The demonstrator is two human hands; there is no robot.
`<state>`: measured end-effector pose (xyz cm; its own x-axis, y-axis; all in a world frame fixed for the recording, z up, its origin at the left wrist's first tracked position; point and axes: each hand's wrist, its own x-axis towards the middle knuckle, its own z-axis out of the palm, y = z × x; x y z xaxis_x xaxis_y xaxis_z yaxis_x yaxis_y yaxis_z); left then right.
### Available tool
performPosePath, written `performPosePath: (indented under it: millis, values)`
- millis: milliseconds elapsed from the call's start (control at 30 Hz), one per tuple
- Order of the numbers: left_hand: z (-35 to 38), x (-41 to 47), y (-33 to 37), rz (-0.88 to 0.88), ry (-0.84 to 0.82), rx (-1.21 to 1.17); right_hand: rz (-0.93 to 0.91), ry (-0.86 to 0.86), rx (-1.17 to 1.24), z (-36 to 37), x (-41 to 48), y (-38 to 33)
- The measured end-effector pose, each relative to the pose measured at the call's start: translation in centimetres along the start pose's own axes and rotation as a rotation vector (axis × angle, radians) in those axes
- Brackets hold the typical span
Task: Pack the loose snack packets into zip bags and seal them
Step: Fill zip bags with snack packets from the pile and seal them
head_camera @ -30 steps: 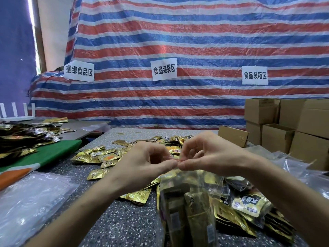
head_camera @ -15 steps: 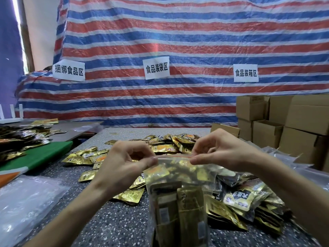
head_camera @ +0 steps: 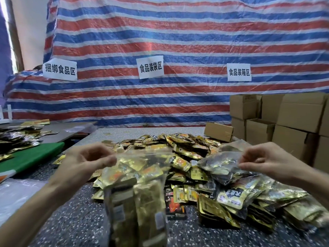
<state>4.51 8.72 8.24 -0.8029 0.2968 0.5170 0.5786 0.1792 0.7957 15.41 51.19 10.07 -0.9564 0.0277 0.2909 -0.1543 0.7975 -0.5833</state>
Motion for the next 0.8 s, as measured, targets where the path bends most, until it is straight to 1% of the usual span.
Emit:
performPosePath:
  millis: [67,167,267,367,433,467,533,567,633,700,800]
  values:
    - [0.9,0.5,-0.2,-0.03,-0.058,-0.053,-0.003,0.021,0.018,1.4,0.1,-0.2]
    - [2.9,1.7,0.3,-0.055,-0.079,-0.261,-0.045,-0.018,0.051,4.3,1.1,-1.9]
    - [4.9,2.4,1.4,-0.079,-0.107,-0.433,-0.05,-0.094,0.098,7.2,2.1,-3.4]
    - [6.5,2.9,2.7,-0.115,-0.122,-0.607,-0.023,-0.168,0.216,9.9,2.6,-4.0]
    - [7.6,3.2,3.3,-0.129,-0.125,-0.682,-0.025,-0.253,0.275,11.5,2.4,-3.7]
    - [8.1,3.2,3.4,-0.137,-0.124,-0.701,-0.014,-0.296,0.342,12.4,2.1,-3.5]
    - [9.0,3.3,3.5,-0.165,-0.129,-0.698,0.032,-0.341,0.537,14.0,1.6,-3.2]
    - [9.4,3.3,3.5,-0.176,-0.133,-0.685,0.03,-0.335,0.583,14.7,1.4,-3.0]
    - [9.9,3.4,3.5,-0.172,-0.122,-0.659,-0.023,-0.297,0.599,15.6,0.9,-3.0]
    - [10.0,3.7,3.5,-0.123,-0.058,-0.566,-0.062,-0.245,0.577,15.5,0.6,-3.0]
    - [9.7,4.2,3.3,-0.089,0.019,-0.423,-0.057,-0.194,0.553,13.9,0.4,-3.0]
